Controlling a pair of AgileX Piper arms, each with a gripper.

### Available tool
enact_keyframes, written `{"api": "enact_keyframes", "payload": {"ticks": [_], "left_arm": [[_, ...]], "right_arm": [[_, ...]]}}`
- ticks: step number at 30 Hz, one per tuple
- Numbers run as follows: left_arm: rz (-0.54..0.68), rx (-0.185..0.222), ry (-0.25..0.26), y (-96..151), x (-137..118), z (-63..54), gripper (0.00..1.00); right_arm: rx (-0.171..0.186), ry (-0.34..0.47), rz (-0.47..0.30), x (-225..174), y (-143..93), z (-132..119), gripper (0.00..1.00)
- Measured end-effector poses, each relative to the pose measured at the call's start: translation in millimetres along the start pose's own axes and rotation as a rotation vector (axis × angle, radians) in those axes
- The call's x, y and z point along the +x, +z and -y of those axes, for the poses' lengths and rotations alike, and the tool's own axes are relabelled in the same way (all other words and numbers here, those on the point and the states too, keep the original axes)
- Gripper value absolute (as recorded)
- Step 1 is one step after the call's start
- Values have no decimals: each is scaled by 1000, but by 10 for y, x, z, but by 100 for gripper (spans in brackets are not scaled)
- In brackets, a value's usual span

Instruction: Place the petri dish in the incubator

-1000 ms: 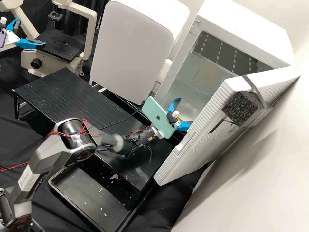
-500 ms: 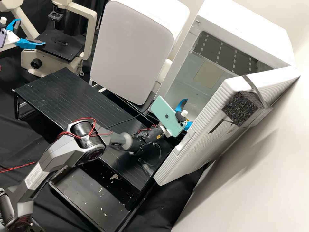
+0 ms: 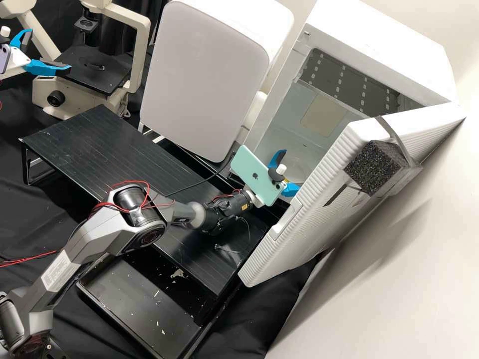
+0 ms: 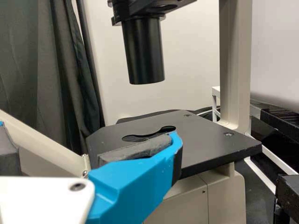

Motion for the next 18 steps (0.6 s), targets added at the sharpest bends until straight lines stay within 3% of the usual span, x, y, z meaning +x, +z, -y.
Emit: {"api": "enact_keyframes", "payload": {"ticks": [1,7,18], "left_arm": [[0,0,0,0,0,0,100],[0,0,0,0,0,0,100],[0,0,0,0,0,0,100]], "right_arm": [[0,-2,2,0,10,10,100],[-24,-4,4,0,19,19,100],[-26,-4,4,0,19,19,100]]}}
